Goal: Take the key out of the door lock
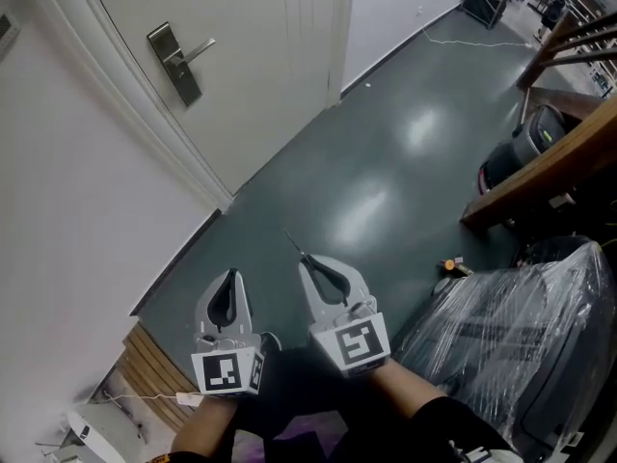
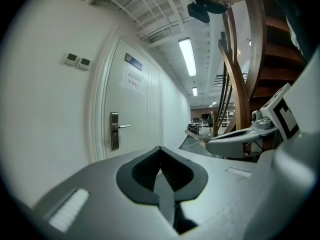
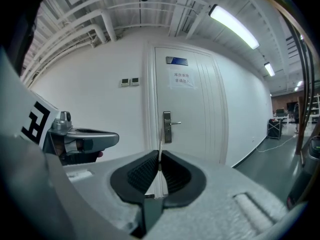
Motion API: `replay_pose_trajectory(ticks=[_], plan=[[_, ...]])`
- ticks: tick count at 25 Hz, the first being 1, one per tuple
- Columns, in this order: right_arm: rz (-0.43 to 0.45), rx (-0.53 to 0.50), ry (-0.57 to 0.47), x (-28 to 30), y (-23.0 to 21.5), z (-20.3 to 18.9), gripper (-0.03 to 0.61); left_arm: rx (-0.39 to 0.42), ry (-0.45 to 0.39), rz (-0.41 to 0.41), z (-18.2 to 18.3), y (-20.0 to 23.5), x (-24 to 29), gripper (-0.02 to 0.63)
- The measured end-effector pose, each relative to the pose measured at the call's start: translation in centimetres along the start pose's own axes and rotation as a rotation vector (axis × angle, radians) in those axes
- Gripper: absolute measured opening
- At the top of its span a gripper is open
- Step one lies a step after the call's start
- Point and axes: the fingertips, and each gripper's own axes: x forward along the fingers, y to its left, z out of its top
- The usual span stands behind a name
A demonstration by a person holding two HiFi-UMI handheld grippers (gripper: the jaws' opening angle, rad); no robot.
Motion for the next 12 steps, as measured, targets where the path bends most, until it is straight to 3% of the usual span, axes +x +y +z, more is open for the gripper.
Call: replay_pose_trajectory(ticks=[12], plan=[[-0.048,0.006,-0.019,-1.6,6.8,0.0,0.015,-0.029,-0.029,0.064,-1.3,5.4,-7.1,0.017]])
